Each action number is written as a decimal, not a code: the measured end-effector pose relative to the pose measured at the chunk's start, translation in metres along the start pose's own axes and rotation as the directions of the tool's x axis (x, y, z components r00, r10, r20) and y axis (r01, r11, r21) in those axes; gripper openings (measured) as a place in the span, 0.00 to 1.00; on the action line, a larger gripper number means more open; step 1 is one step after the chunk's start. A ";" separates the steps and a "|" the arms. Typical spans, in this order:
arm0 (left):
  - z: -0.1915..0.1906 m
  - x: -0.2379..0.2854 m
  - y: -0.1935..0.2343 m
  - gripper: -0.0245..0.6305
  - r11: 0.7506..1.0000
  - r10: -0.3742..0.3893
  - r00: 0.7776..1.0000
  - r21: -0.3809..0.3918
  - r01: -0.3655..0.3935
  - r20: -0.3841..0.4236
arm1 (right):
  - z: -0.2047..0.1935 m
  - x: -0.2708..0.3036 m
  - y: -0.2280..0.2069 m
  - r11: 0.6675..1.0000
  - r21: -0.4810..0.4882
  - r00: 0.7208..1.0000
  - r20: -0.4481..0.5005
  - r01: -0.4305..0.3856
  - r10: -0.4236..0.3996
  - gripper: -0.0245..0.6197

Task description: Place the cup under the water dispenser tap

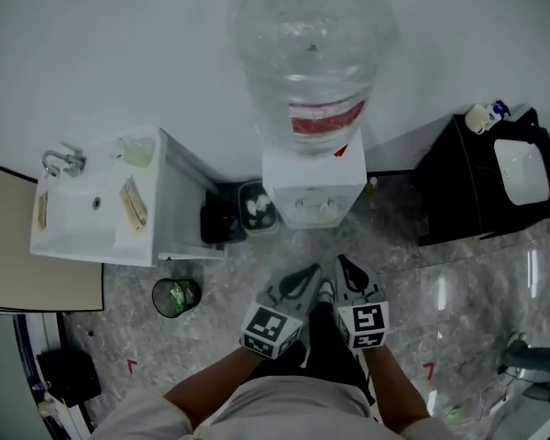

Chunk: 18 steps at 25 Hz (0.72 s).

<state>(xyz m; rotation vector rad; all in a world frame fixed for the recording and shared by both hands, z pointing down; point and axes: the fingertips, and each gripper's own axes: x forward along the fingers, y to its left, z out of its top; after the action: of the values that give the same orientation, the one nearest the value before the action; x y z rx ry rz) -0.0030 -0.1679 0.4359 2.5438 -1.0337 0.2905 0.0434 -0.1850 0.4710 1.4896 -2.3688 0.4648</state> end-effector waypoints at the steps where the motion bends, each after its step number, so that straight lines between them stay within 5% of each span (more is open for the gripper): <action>1: 0.002 -0.006 -0.004 0.04 1.000 -0.002 1.000 -0.003 0.002 0.004 | 0.005 -0.008 0.004 1.000 -0.002 1.000 0.008 0.003 -0.003 0.06; 18: 0.023 -0.077 -0.047 0.04 0.999 -0.041 0.997 0.037 0.039 0.067 | 0.040 -0.087 0.059 0.998 -0.024 0.995 0.081 0.053 -0.051 0.06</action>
<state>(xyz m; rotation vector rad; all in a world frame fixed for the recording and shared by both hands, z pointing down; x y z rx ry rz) -0.0230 -0.0983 0.3779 2.6192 -1.0089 0.2155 0.0225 -0.1074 0.3916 1.5818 -2.3805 0.3674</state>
